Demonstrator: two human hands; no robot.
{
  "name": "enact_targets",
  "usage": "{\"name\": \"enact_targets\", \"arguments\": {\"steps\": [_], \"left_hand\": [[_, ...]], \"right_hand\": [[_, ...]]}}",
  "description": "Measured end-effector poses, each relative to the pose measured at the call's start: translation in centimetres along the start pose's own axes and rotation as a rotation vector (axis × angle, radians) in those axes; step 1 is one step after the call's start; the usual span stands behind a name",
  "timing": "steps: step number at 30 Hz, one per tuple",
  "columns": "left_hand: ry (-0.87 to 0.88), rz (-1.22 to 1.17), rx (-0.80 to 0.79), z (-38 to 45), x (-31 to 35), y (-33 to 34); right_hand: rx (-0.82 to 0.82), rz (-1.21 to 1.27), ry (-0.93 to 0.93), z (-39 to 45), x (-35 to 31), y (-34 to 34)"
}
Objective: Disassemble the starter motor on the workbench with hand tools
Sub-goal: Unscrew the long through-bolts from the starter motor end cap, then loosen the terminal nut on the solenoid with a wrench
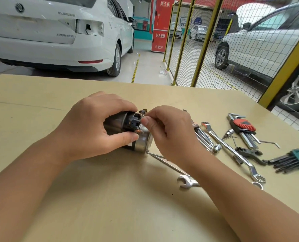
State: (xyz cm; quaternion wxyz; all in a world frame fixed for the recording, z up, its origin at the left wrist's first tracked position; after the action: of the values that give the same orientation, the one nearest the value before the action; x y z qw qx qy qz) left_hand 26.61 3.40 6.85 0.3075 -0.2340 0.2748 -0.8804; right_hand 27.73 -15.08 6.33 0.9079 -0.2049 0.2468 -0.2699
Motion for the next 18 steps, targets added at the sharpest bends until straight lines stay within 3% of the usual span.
{"name": "enact_targets", "arguments": {"steps": [3,5,7,11,15,18], "left_hand": [[-0.012,0.066,0.011,-0.1,0.2,0.0],[-0.01,0.17,0.047,-0.2,0.6,0.1],[0.007,0.213,0.076,-0.2,1.2,0.4],[0.04,0.208,0.125,0.0,2.0,0.8],[0.035,0.215,0.15,-0.1,2.5,0.9],[0.064,0.222,0.147,-0.1,3.0,1.1]], "right_hand": [[-0.087,-0.039,0.123,1.5,3.1,-3.2],[-0.182,-0.232,0.27,2.0,6.5,-6.4],[-0.435,-0.404,0.353,1.5,9.2,-9.0],[-0.924,-0.244,0.428,-0.2,9.1,-10.8],[-1.295,-0.317,0.414,-2.3,6.9,-7.8],[-1.35,-0.483,0.299,-3.5,5.6,-5.5]]}}
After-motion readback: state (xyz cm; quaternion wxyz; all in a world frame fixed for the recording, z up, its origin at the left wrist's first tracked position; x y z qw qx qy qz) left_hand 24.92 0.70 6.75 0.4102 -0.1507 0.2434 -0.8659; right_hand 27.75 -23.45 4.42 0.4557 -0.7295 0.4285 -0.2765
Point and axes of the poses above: each hand's wrist, its own z-axis towards the middle knuckle, its own y-axis out of the palm, x = y × z, the point moved 4 cm from there along z, towards the middle knuckle, and after that the axes turned 6 degrees about x, right-handed, at the moved point
